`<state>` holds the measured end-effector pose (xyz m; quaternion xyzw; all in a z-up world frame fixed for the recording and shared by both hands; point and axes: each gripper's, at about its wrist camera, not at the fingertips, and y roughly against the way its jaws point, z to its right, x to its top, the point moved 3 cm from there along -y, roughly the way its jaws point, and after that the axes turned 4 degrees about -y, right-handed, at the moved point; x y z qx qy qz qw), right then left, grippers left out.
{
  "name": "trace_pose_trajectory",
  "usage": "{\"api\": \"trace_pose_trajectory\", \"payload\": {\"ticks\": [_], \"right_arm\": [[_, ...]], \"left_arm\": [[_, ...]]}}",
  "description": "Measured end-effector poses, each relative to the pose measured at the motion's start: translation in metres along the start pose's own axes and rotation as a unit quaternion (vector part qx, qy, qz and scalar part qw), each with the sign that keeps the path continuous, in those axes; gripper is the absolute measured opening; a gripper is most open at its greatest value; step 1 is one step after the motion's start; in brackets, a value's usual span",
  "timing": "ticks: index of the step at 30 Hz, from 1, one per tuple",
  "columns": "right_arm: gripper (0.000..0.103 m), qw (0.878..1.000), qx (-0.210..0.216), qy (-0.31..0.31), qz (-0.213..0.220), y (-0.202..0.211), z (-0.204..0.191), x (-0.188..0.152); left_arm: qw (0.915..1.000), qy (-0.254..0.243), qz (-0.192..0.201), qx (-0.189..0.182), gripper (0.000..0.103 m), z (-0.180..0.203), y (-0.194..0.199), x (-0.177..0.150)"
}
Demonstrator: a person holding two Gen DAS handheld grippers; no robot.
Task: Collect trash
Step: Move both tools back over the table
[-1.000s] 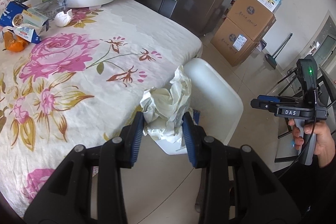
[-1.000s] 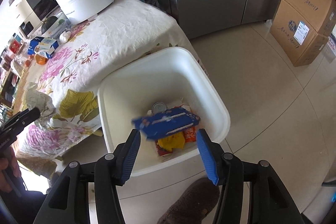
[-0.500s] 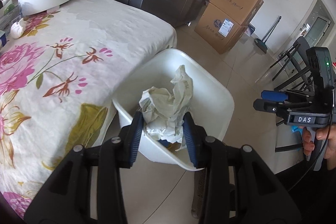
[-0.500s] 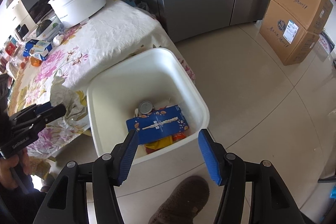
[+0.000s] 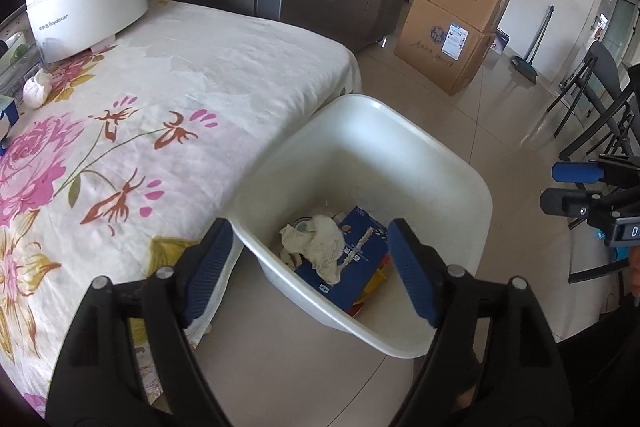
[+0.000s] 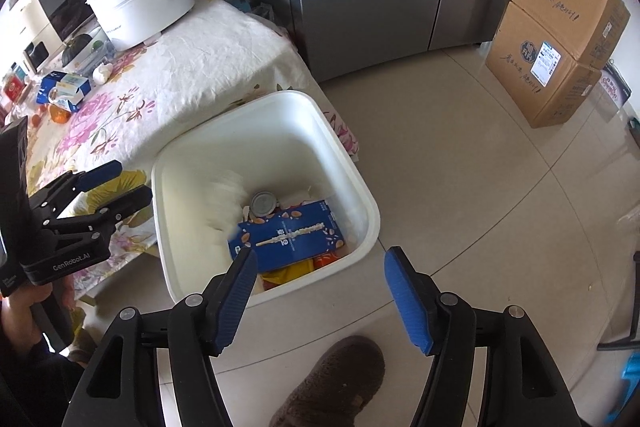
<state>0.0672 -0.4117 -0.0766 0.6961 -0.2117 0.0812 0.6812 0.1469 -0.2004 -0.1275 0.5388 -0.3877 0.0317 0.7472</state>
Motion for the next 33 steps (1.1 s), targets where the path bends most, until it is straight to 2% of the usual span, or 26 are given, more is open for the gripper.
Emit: {"api": "trace_pose_trajectory", "payload": {"ticks": [11, 20, 24, 33], "right_arm": [[0.069, 1.0, 0.001, 0.006, 0.006, 0.002, -0.01, 0.005], [0.071, 1.0, 0.011, 0.022, 0.018, 0.008, -0.035, 0.015], [0.074, 0.999, 0.02, 0.03, 0.029, 0.014, -0.053, 0.023], [0.081, 0.997, 0.034, 0.053, 0.044, 0.018, -0.101, 0.041]], "left_arm": [[0.9999, 0.015, 0.003, 0.002, 0.082, -0.01, 0.014, -0.001], [0.9995, 0.028, 0.01, 0.013, 0.085, -0.031, 0.037, -0.005], [0.9988, 0.039, 0.015, 0.027, 0.087, -0.048, 0.053, -0.008], [0.9929, 0.086, 0.027, 0.078, 0.099, -0.107, 0.094, -0.027]]}}
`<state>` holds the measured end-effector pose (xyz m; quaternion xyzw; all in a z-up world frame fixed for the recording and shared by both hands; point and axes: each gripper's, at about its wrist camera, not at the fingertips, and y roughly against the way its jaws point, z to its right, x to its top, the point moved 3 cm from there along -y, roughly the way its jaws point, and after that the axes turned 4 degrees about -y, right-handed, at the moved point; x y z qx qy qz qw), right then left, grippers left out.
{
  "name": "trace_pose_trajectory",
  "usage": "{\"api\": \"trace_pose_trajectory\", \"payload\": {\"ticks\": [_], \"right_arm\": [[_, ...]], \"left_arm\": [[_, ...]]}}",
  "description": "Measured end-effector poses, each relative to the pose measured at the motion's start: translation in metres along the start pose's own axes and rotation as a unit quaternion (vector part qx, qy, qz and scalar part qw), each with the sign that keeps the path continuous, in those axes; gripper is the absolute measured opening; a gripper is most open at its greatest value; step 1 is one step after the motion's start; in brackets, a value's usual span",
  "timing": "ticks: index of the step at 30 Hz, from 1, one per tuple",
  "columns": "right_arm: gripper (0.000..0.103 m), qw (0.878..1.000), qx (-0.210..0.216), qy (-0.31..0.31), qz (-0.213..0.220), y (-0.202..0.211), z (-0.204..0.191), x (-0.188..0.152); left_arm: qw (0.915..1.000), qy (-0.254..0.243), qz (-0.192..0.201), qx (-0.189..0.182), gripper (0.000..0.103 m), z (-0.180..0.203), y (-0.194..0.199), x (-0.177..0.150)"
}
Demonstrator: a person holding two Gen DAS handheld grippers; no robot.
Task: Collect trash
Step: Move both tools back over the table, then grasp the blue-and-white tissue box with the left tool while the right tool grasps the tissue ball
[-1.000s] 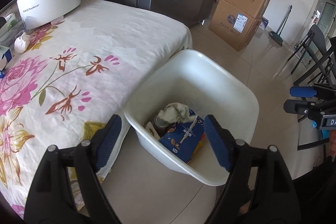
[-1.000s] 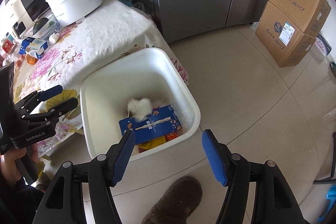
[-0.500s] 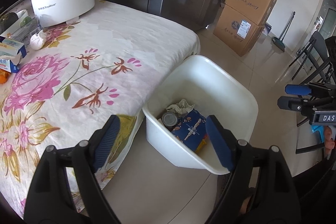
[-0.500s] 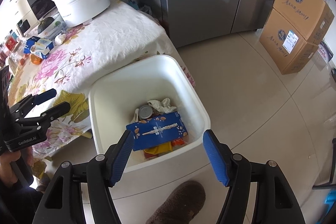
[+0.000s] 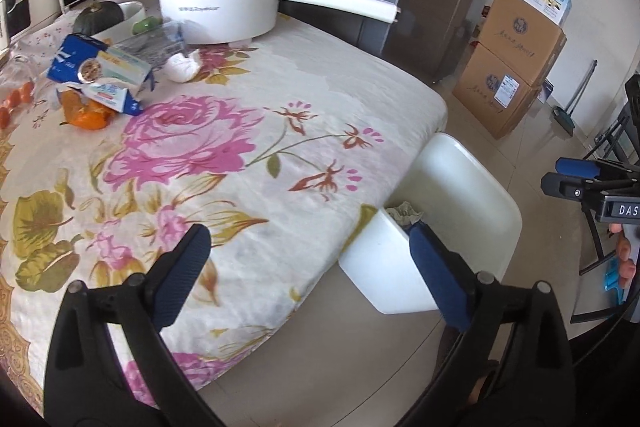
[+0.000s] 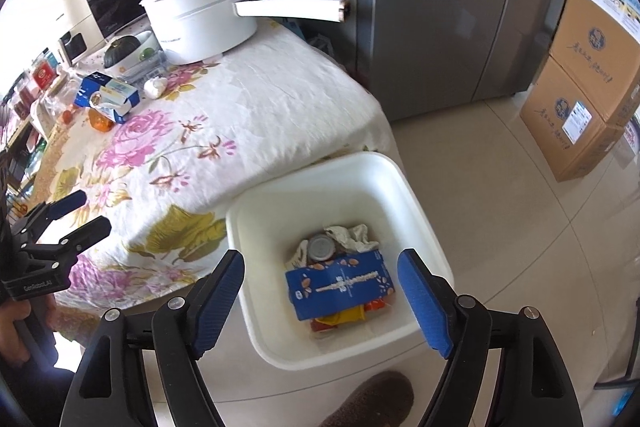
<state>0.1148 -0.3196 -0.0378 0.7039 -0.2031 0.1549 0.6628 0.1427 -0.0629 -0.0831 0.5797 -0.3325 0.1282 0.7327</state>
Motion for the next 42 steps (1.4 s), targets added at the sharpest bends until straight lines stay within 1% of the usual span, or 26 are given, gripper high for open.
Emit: {"api": "trace_pose_trajectory", "payload": {"ticks": [9, 13, 19, 24, 26, 28, 33, 35, 39, 42], "right_arm": [[0.084, 0.999, 0.035, 0.006, 0.024, 0.001, -0.06, 0.027], [0.085, 0.999, 0.045, 0.007, 0.028, -0.003, -0.084, 0.037], [0.085, 0.998, 0.058, 0.005, 0.035, -0.018, -0.123, 0.057], [0.085, 0.997, 0.065, 0.01, 0.038, -0.04, -0.156, 0.074], [0.085, 0.997, 0.068, 0.006, 0.037, -0.052, -0.165, 0.083], [0.085, 0.997, 0.069, -0.003, 0.032, -0.068, -0.177, 0.094], [0.085, 0.996, 0.082, -0.006, 0.041, -0.102, -0.204, 0.122], [0.085, 0.995, 0.083, 0.0, 0.048, -0.116, -0.215, 0.133], [0.085, 0.994, 0.096, 0.01, 0.051, -0.15, -0.236, 0.151], [0.085, 0.994, 0.105, 0.014, 0.04, -0.179, -0.252, 0.162]], "left_arm": [[0.9983, 0.035, 0.005, 0.047, 0.102, -0.058, 0.035, -0.013], [0.9966, 0.048, 0.005, 0.066, 0.102, -0.083, 0.05, -0.018], [0.993, 0.074, 0.002, 0.092, 0.102, -0.126, 0.067, -0.021], [0.9882, 0.108, 0.0, 0.109, 0.102, -0.165, 0.07, -0.017], [0.9856, 0.132, 0.011, 0.105, 0.102, -0.18, 0.068, -0.011], [0.9832, 0.152, 0.032, 0.095, 0.102, -0.194, 0.064, -0.001], [0.9823, 0.155, 0.082, 0.066, 0.102, -0.215, 0.043, 0.033], [0.9815, 0.155, 0.096, 0.057, 0.102, -0.221, 0.032, 0.047], [0.9794, 0.165, 0.111, 0.035, 0.102, -0.233, 0.005, 0.069], [0.9774, 0.176, 0.113, 0.03, 0.102, -0.243, -0.017, 0.082]]}}
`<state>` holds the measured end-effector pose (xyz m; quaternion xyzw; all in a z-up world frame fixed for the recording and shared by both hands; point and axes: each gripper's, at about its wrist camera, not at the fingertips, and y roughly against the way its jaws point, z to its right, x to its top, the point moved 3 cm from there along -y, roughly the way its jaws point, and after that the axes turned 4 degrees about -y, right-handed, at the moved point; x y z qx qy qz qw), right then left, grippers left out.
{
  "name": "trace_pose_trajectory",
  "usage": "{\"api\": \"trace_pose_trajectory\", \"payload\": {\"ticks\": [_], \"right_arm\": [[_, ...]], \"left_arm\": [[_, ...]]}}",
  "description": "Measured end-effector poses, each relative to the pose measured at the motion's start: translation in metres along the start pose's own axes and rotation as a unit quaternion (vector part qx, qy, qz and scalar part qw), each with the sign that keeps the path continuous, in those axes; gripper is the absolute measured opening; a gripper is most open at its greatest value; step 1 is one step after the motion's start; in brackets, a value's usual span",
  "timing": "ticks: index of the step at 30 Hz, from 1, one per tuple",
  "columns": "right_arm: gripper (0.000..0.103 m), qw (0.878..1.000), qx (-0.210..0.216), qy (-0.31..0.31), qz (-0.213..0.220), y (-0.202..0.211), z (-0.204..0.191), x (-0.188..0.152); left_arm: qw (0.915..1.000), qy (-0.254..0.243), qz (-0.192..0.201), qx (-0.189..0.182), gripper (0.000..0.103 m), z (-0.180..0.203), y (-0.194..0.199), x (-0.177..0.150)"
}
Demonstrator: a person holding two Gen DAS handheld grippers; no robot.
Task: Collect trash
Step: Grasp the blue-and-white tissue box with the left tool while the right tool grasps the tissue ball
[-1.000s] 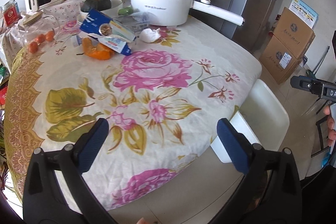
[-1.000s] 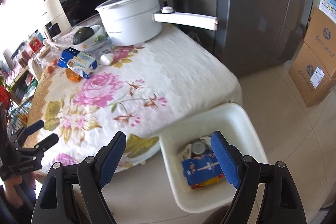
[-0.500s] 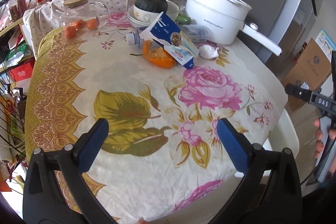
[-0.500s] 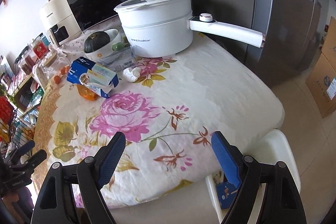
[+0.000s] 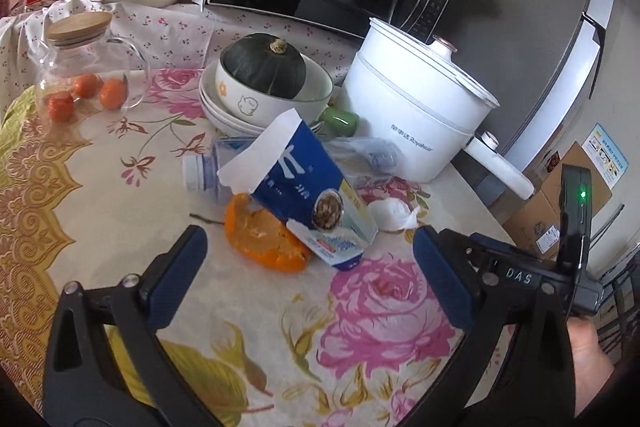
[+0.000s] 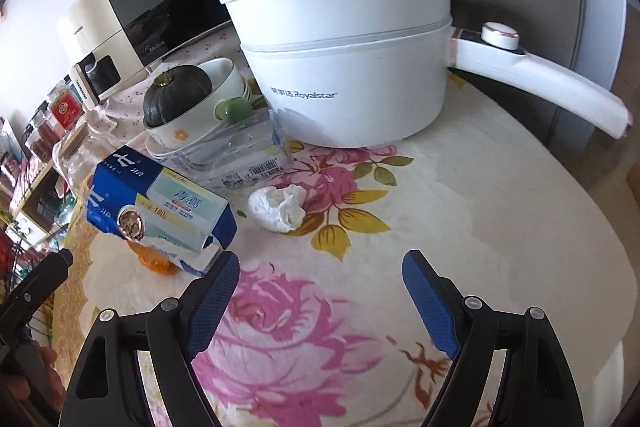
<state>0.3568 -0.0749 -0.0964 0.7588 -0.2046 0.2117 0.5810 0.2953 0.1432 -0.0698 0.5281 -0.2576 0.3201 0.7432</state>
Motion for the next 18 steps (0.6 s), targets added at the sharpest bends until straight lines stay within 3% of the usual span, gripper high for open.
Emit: {"api": "trace_pose_trajectory", "payload": {"ticks": [6, 9, 11, 12, 16, 18], "right_arm": [[0.074, 1.0, 0.011, 0.012, -0.005, -0.042, -0.016, 0.016], [0.062, 1.0, 0.013, 0.018, -0.016, -0.058, -0.023, 0.019], [0.051, 0.999, 0.035, 0.017, -0.024, -0.065, -0.029, 0.019], [0.034, 0.998, 0.051, 0.016, -0.025, -0.066, -0.032, 0.018], [0.029, 0.998, 0.052, 0.034, -0.027, -0.058, -0.042, 0.015], [0.029, 0.998, 0.048, 0.033, -0.021, -0.045, -0.041, 0.013]], "left_arm": [[0.999, 0.043, 0.005, -0.007, 0.102, -0.018, -0.031, 0.014], [0.9981, 0.059, 0.001, -0.014, 0.097, -0.024, -0.04, 0.015], [0.9975, 0.068, -0.003, -0.022, 0.086, -0.026, -0.044, 0.015], [0.9972, 0.07, -0.005, -0.027, 0.076, -0.026, -0.047, 0.015], [0.996, 0.075, -0.007, -0.048, 0.039, -0.021, -0.046, 0.015], [0.9953, 0.079, -0.006, -0.056, 0.032, -0.018, -0.044, 0.014]]}}
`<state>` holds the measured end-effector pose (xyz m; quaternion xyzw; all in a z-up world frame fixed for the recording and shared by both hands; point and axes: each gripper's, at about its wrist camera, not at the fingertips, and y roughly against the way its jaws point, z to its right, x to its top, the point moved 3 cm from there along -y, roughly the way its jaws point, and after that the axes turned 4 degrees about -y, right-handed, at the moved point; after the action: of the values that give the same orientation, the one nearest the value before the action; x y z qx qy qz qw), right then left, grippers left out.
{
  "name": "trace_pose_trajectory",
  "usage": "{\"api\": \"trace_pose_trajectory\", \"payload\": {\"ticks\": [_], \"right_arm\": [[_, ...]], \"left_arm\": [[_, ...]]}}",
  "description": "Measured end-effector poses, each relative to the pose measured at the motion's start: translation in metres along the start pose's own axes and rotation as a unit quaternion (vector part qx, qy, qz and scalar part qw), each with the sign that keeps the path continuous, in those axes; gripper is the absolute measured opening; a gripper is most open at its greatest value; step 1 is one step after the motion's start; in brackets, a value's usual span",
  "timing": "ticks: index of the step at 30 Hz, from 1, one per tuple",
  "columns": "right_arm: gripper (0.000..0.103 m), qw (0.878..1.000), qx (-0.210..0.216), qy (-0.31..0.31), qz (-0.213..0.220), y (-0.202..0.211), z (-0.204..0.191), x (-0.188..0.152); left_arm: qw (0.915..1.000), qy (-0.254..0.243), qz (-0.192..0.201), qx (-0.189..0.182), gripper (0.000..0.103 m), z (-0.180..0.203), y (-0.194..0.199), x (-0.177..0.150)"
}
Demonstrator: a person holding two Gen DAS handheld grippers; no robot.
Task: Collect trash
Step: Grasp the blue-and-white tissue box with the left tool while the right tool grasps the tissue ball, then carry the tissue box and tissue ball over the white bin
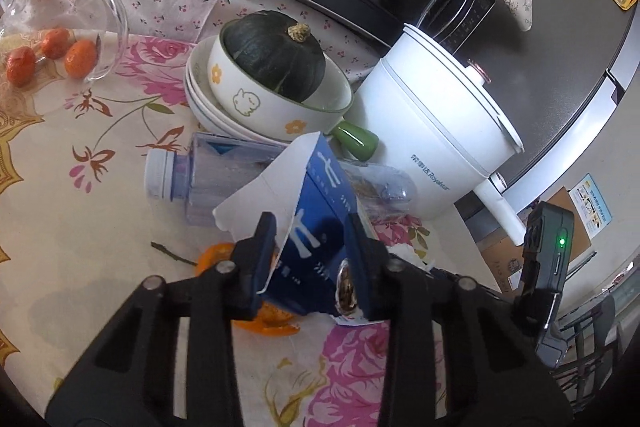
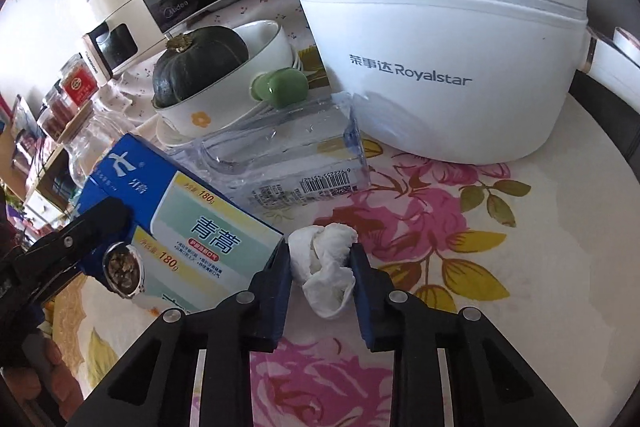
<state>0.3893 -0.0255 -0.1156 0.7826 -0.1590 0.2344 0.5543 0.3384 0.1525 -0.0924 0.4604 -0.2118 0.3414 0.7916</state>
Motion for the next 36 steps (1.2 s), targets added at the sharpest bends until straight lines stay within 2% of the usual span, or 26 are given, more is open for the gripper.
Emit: {"api": "trace_pose_trajectory", "payload": {"ticks": [4, 8, 15, 23, 30, 36], "right_arm": [[0.029, 1.0, 0.002, -0.004, 0.015, 0.037, 0.006, -0.008], [0.029, 1.0, -0.005, -0.008, 0.025, 0.072, 0.01, -0.022], [0.029, 0.999, -0.024, -0.022, 0.018, 0.12, 0.028, -0.063], [0.029, 0.999, -0.029, -0.022, 0.012, 0.167, 0.033, -0.111], [0.029, 0.999, -0.038, 0.004, 0.01, 0.2, 0.019, -0.143], [0.03, 0.999, -0.044, 0.025, 0.011, 0.217, 0.016, -0.164]], "left_arm": [[0.9998, -0.004, 0.008, -0.018, 0.023, 0.014, 0.014, -0.004], [0.9993, -0.02, 0.01, -0.031, 0.02, 0.034, 0.033, -0.011], [0.9979, -0.056, 0.002, -0.034, 0.02, 0.06, 0.069, -0.033], [0.9963, -0.078, 0.008, -0.037, 0.02, 0.085, 0.124, -0.057], [0.9946, -0.097, -0.002, -0.036, 0.02, 0.094, 0.155, -0.089], [0.995, -0.088, -0.006, -0.046, 0.02, 0.092, 0.166, -0.106]]}}
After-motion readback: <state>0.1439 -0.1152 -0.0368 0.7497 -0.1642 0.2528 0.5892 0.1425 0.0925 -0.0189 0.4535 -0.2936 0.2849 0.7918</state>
